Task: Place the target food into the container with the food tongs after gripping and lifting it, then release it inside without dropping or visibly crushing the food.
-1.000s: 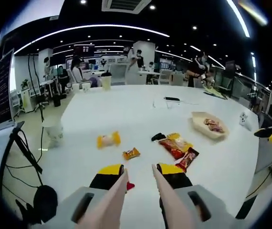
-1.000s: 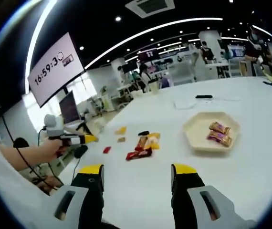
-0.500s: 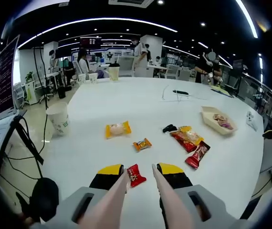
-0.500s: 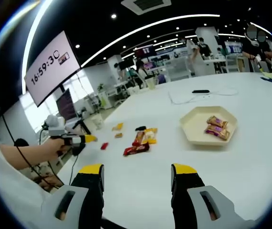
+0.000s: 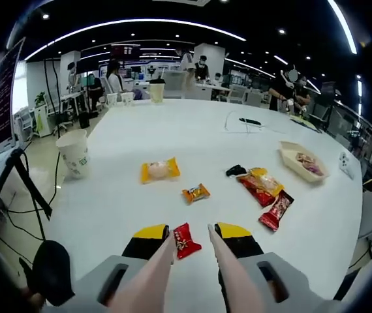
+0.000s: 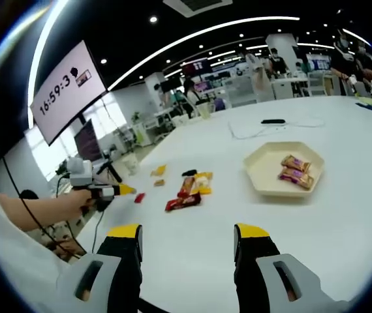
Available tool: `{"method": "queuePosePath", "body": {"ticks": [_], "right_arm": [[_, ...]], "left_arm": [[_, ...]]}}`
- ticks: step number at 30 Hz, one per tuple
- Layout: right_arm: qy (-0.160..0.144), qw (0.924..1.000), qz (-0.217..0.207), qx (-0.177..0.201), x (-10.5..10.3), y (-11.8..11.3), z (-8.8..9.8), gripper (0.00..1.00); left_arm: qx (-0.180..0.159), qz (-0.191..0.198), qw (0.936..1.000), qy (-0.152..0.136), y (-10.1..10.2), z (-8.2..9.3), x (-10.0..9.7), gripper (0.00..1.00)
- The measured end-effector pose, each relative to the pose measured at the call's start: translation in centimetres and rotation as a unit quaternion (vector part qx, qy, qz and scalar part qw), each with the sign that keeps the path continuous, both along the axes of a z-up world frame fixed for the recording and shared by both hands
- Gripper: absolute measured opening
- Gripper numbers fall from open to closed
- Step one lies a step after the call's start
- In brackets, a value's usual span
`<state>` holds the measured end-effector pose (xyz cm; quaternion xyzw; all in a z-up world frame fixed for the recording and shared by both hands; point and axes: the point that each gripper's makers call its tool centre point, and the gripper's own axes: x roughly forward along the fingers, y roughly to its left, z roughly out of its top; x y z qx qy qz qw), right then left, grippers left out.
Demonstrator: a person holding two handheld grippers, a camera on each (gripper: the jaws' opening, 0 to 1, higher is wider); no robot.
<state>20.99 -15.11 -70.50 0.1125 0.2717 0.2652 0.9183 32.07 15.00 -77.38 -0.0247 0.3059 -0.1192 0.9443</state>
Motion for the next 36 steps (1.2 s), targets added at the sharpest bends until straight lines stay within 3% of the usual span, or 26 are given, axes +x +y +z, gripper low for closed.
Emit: {"method": "queuePosePath", "body": {"ticks": [32,36], "right_arm": [[0.014,0.9999,-0.004,0.001,2.0,0.4,-0.6,0.55],[0.012,0.9999,-0.003,0.000,2.1,0.4,-0.5,0.55]], "left_arm": [[0.009,-0.009,0.9994,0.031,0.5,-3.0,1.0,0.27],[0.029,-0.024,0.9990,0.023,0.3,-3.0,0.8,0.27]]}}
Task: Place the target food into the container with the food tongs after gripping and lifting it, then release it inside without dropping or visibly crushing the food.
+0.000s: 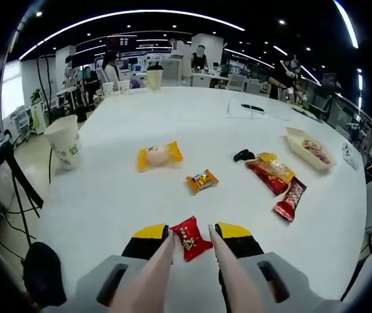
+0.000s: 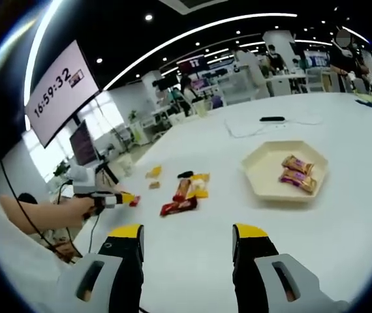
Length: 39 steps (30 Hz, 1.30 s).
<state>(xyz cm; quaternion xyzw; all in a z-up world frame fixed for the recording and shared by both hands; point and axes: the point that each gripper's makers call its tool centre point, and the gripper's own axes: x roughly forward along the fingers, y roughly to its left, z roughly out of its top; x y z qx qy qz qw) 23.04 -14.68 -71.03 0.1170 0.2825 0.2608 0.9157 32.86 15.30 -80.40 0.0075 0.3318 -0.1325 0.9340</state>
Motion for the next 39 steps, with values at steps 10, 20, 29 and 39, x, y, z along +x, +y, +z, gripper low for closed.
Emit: {"method": "queuePosePath", "body": {"ticks": [10,20,29,39], "right_arm": [[0.005,1.0000,0.004,0.003,-0.13,0.15,-0.26,0.54],[0.005,1.0000,0.001,0.005,-0.46,-0.21,-0.37,0.54],[0.002,0.9999,-0.002,0.015,-0.77,-0.34,-0.04,0.52],[0.000,0.9999,-0.008,0.014,-0.96,-0.51,-0.04,0.52]], "left_arm": [[0.027,-0.014,0.9995,-0.010,-0.08,-0.06,-0.11,0.25],[0.039,-0.018,0.9989,-0.016,0.27,-0.09,-0.03,0.22],[0.055,-0.029,0.9978,-0.021,0.15,-0.12,-0.10,0.21],[0.066,-0.040,0.9968,-0.018,0.53,-0.10,0.11,0.16]]}}
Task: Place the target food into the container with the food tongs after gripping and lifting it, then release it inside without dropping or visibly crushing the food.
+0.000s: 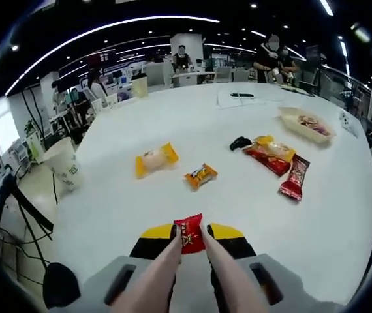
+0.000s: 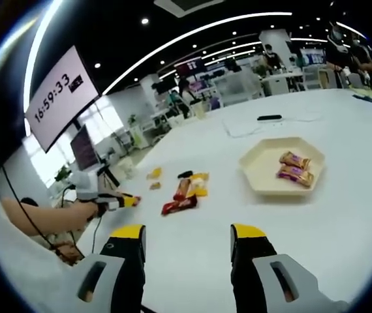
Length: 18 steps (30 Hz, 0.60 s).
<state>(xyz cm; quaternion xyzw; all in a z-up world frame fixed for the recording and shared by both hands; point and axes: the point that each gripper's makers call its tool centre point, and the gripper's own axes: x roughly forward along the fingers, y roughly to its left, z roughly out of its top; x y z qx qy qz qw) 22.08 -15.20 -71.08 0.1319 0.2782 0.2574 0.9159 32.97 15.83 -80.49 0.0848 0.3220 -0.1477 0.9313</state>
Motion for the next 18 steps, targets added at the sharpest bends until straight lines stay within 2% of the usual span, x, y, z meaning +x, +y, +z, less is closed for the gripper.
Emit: {"method": "queuePosePath", "body": {"ticks": [4,10,12,13,14,15,18], "right_arm": [[0.000,1.0000,0.000,-0.004,-0.1,0.0,-0.1,0.51],[0.003,1.0000,-0.001,0.003,-0.4,0.3,-0.3,0.51],[0.000,1.0000,0.002,0.002,-0.5,0.5,-0.1,0.51],[0.000,1.0000,0.004,0.001,-0.6,0.6,-0.1,0.51],[-0.001,1.0000,0.004,-0.001,-0.6,0.6,-0.1,0.51],[-0.001,1.0000,0.003,-0.001,-0.6,0.5,-0.1,0.51],[-0.001,1.0000,0.000,0.000,-0.8,0.2,-0.1,0.51]], "left_arm": [[0.009,-0.009,0.9999,-0.002,0.0,-0.1,-0.1,0.15],[-0.001,-0.010,0.9999,0.002,0.1,0.0,0.0,0.15],[-0.013,-0.003,0.9998,0.012,0.0,0.1,0.0,0.15],[-0.043,0.013,0.9988,0.022,-0.3,0.2,-0.3,0.15],[-0.046,0.013,0.9988,0.008,-0.4,0.7,-0.1,0.15],[-0.039,0.010,0.9991,0.011,-0.5,0.9,-0.3,0.15],[-0.049,0.008,0.9987,0.009,-1.1,1.2,-0.6,0.15]]}}
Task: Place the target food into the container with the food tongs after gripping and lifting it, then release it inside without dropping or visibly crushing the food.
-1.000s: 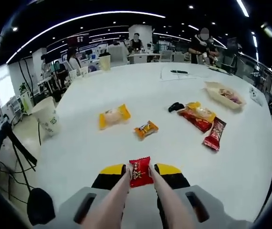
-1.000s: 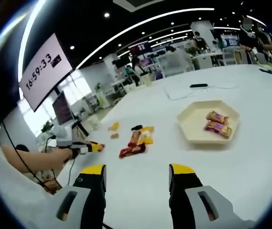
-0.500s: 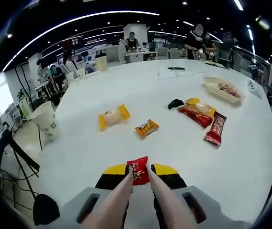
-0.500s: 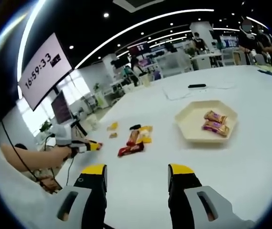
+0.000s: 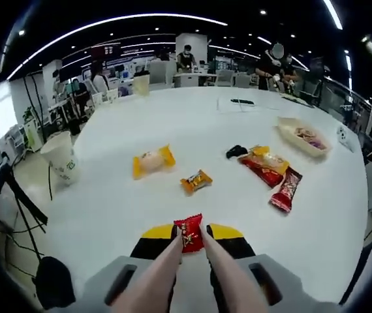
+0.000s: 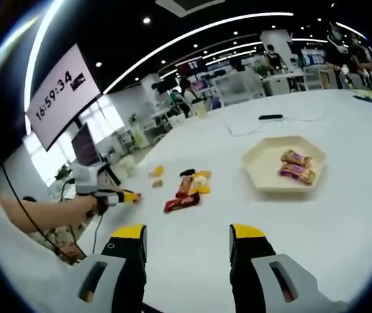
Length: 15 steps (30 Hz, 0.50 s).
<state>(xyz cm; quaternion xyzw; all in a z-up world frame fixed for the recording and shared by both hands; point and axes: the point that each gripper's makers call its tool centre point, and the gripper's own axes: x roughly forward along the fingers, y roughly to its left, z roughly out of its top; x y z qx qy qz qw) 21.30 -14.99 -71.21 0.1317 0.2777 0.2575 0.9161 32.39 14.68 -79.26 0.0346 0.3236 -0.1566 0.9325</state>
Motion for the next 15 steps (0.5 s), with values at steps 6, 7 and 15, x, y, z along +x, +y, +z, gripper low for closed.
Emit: {"method": "queuePosePath", "body": {"ticks": [6,7,15], "right_arm": [[0.000,1.0000,0.003,-0.004,-0.4,-0.2,0.0,0.50],[-0.001,1.0000,0.003,-0.003,-0.4,-0.3,0.0,0.50],[0.008,0.9998,0.017,-0.002,-0.7,0.1,-0.5,0.50]], "left_arm": [[-0.020,0.011,0.9997,0.007,-0.2,0.2,-0.4,0.16],[-0.022,0.012,0.9997,0.008,-0.2,0.2,-0.5,0.16],[-0.061,0.073,0.9954,-0.010,1.6,2.2,-0.7,0.16]]}}
